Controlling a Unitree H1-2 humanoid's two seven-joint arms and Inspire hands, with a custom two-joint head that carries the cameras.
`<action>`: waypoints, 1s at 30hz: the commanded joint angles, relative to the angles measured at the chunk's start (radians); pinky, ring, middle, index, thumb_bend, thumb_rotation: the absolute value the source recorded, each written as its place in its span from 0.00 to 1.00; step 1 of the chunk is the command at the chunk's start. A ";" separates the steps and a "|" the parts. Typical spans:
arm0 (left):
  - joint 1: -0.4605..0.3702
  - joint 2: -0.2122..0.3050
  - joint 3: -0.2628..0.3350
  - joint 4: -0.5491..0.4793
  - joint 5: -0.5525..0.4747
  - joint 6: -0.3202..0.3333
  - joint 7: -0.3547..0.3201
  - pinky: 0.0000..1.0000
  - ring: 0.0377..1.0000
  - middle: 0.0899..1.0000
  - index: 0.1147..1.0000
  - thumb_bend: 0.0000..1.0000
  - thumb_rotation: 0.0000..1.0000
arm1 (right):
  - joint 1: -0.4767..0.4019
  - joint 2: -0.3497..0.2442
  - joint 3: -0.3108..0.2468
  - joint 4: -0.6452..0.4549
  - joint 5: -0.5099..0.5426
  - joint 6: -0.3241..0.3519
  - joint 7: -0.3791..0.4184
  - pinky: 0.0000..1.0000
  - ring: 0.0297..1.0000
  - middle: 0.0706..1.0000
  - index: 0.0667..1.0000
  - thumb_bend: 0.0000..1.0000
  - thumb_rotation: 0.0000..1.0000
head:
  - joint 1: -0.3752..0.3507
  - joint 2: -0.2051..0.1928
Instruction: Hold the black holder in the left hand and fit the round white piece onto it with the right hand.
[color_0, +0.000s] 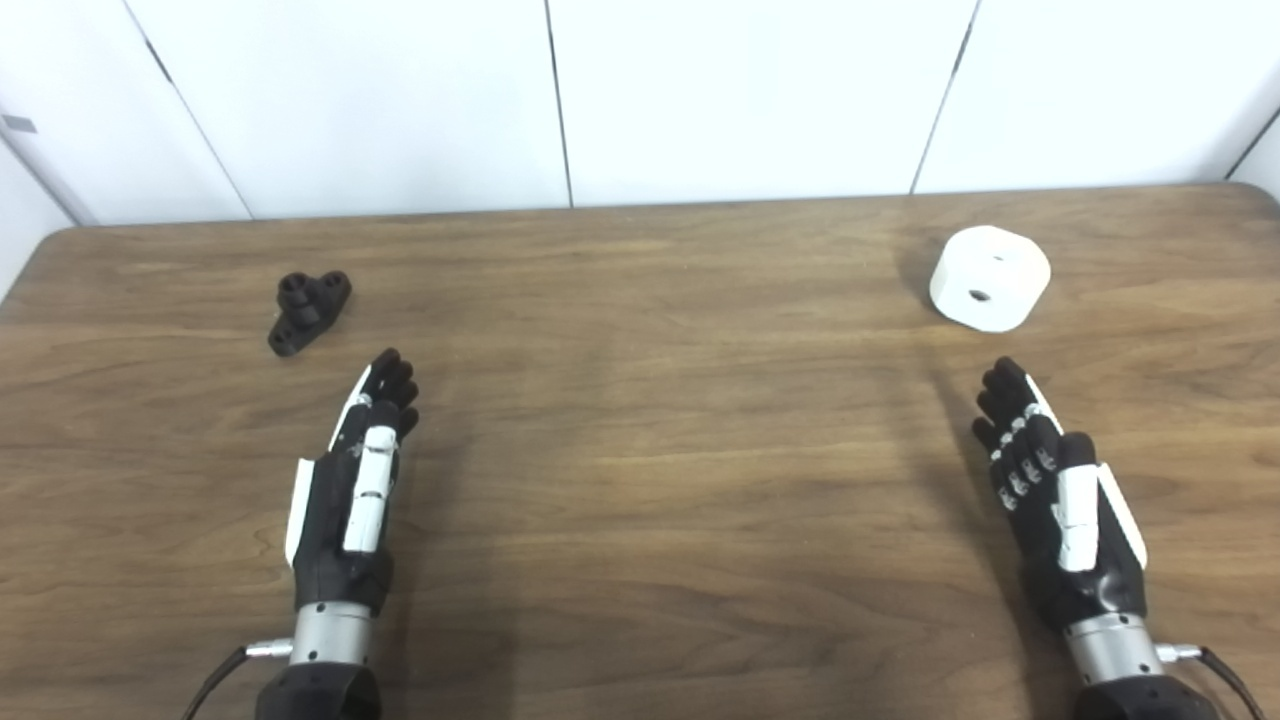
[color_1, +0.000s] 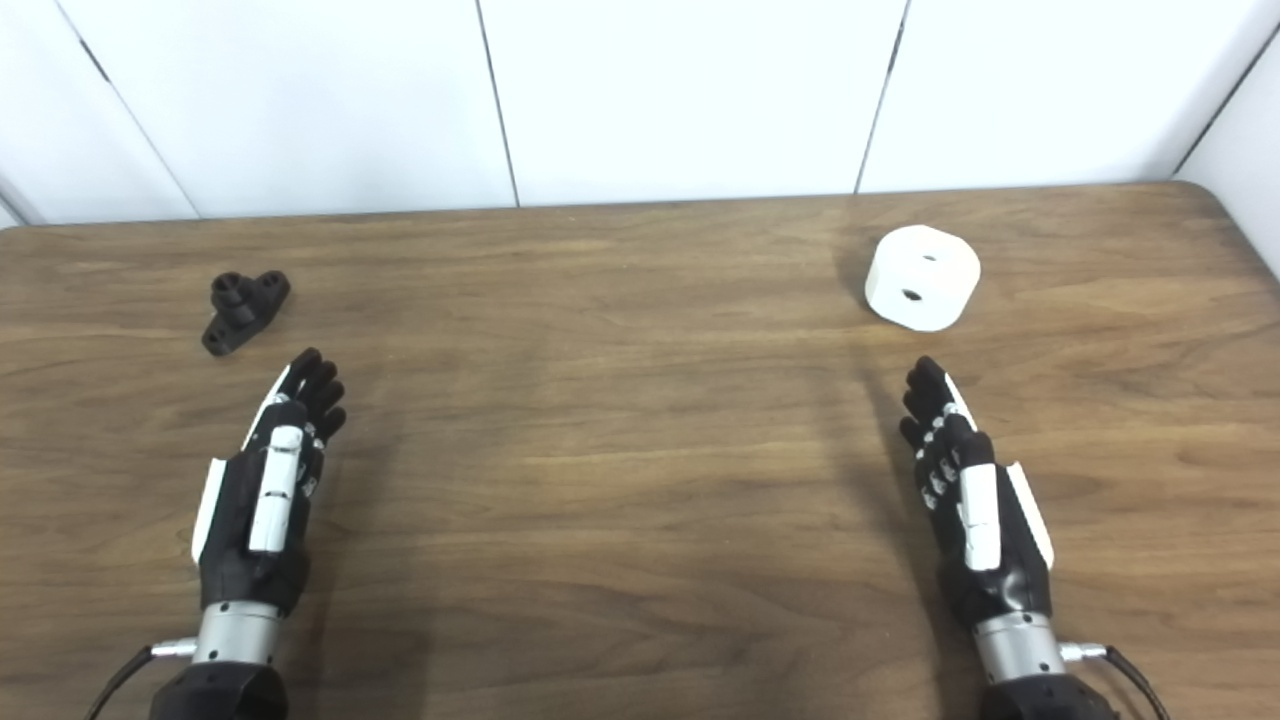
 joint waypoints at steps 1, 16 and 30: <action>0.065 0.006 -0.005 -0.012 0.000 -0.038 -0.011 0.93 0.93 0.92 0.93 0.45 0.77 | 0.011 0.004 -0.001 -0.010 0.010 -0.039 0.012 1.00 0.99 0.97 0.96 0.71 1.00 | 0.001 0.001; 0.069 0.002 -0.003 -0.015 0.014 -0.038 -0.016 0.94 0.93 0.92 0.92 0.46 0.77 | 0.019 0.005 0.000 -0.011 0.014 -0.043 0.012 0.99 0.98 0.97 0.95 0.72 1.00 | 0.007 0.002; 0.087 -0.022 -0.032 0.023 0.036 -0.095 -0.017 0.95 0.94 0.93 0.93 0.49 0.75 | 0.027 -0.013 -0.011 0.069 0.040 -0.106 0.038 0.98 0.98 0.97 0.95 0.70 1.00 | 0.124 -0.113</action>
